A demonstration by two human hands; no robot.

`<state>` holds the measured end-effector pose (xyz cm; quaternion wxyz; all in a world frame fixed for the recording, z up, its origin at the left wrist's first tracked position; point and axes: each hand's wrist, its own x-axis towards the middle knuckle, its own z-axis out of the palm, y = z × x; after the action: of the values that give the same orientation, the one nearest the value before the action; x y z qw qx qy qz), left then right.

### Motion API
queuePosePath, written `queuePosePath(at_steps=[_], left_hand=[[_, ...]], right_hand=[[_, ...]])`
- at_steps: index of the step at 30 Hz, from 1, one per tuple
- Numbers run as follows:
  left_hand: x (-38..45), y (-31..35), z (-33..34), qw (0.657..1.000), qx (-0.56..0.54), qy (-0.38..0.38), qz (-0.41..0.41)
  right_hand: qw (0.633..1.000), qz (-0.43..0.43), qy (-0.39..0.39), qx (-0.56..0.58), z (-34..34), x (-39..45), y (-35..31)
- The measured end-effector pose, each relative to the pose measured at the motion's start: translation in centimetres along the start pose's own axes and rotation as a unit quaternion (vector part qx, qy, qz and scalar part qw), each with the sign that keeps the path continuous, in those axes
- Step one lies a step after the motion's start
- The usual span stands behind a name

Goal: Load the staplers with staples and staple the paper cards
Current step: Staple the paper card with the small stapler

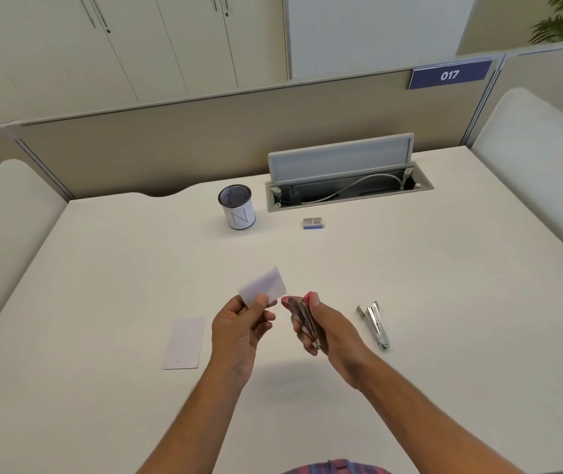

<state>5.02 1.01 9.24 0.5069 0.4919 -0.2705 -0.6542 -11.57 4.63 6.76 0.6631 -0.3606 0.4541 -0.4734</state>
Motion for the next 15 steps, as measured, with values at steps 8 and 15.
queuePosePath(at_steps=[8,15], left_hand=[[0.05,0.46,0.53,0.999,0.018,-0.035,0.023],[0.07,0.34,0.57,0.997,0.055,-0.043,0.039]], right_hand=[[0.997,-0.081,0.007,-0.002,-0.24,0.16,0.22],[0.995,-0.094,0.027,0.019,-0.03,0.02,0.07]])
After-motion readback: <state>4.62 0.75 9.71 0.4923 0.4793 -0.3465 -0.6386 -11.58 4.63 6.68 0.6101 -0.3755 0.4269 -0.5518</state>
